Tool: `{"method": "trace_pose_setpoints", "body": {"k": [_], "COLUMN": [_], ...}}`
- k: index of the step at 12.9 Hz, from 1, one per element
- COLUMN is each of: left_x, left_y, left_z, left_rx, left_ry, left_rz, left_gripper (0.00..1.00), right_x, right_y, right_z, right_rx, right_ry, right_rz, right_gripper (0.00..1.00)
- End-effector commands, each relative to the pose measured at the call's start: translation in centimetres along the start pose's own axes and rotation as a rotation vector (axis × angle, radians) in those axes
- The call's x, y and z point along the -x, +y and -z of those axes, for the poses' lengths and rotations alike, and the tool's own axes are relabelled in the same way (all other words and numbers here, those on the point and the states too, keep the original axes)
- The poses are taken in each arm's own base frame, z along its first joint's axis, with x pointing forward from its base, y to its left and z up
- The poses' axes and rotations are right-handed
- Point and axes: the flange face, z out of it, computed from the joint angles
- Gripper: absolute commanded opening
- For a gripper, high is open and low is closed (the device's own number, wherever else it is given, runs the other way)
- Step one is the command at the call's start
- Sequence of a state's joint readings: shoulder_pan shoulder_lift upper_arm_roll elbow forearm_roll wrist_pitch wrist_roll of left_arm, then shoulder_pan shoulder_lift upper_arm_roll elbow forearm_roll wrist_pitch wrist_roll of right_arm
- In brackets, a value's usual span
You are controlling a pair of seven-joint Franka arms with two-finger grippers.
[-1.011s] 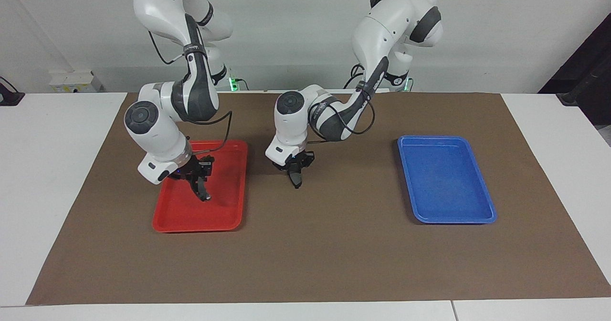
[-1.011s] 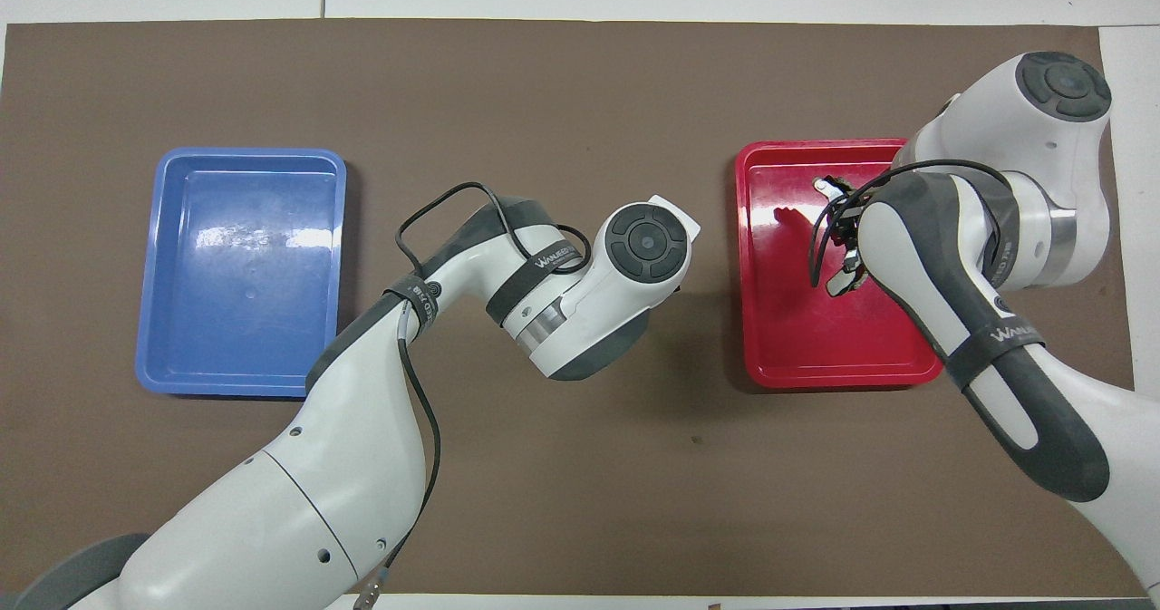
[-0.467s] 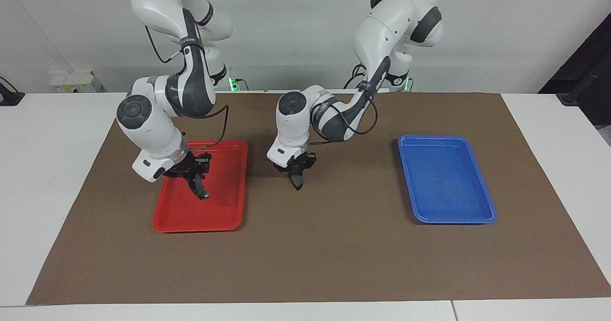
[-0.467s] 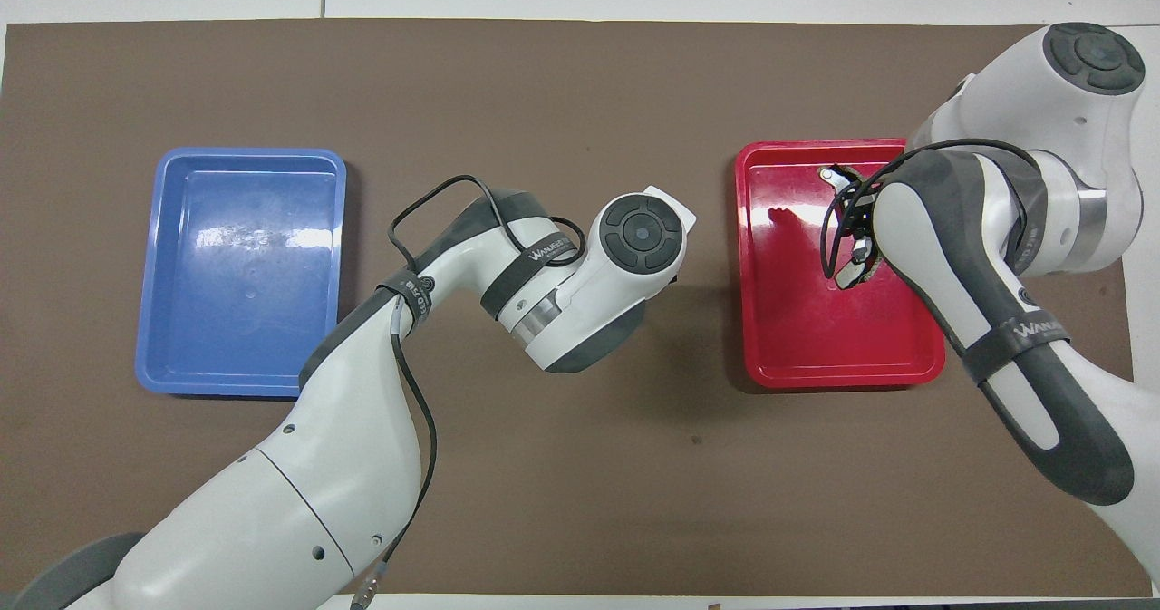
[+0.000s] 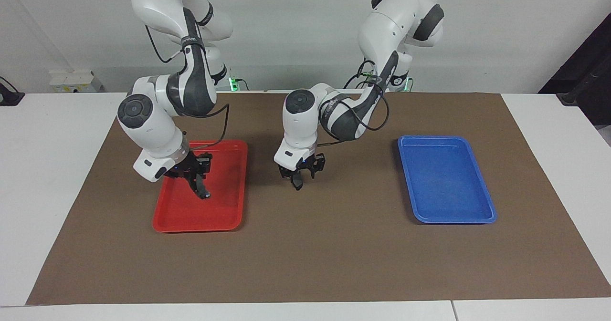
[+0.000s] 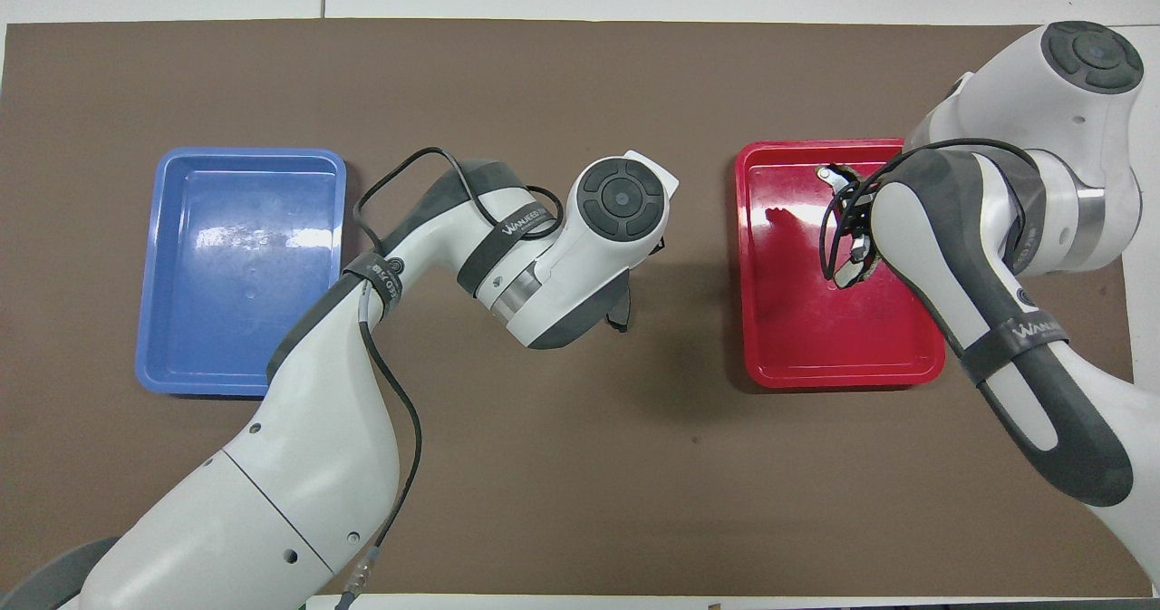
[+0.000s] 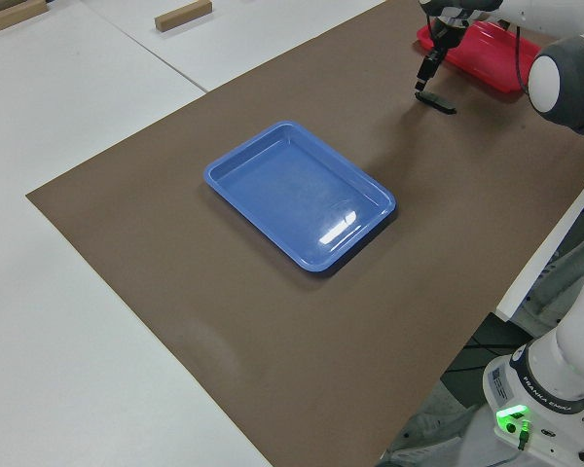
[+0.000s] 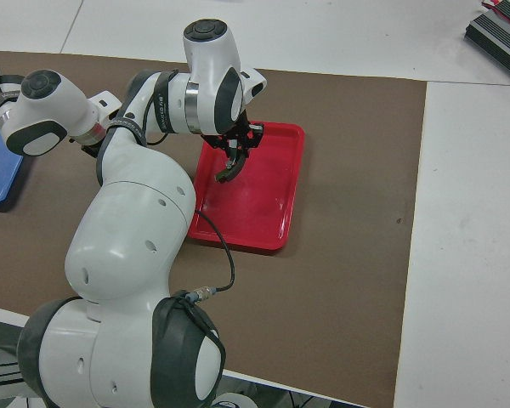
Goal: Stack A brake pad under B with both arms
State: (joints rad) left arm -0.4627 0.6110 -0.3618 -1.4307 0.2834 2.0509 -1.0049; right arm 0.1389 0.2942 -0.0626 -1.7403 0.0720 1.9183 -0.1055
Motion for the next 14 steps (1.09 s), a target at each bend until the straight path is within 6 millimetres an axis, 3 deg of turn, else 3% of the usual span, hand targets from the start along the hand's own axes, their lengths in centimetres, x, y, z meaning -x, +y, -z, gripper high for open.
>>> {"method": "trace_pose_setpoints", "body": {"k": [1, 5, 8, 9, 11, 14], "left_x": [-1.7, -4.3, -6.0, -6.6, -7.0, -7.7], "left_y": [-2.8, -10.0, -17.4, -20.2, -26.0, -33.7], "left_z": [6.1, 13.3, 19.1, 20.7, 23.7, 26.3], "left_rx": [-0.003, -0.084, -0.05, -0.065, -0.091, -0.09], "left_ry": [0.07, 0.066, -0.031, -0.037, -0.035, -0.079], "left_rz": [0.039, -0.011, -0.103, -0.099, -0.084, -0.061], "left_gripper": [0.99, 0.99, 0.99, 0.99, 0.99, 0.99], "right_x": [-0.3, -0.9, -1.1, -1.3, -1.4, -2.3], "right_y": [-1.7, -7.9, -15.2, -18.5, -24.5, -29.9], "right_z": [2.6, 3.3, 3.4, 2.9, -0.7, -3.8], "right_rx": [-0.028, -0.03, -0.023, -0.023, -0.013, -0.022], "right_ry": [0.012, 0.031, 0.04, 0.043, 0.031, 0.088], "right_rz": [0.048, 0.115, 0.049, 0.039, -0.037, -0.046], "right_gripper": [0.0, 0.0, 0.0, 0.0, 0.0, 0.0]}}
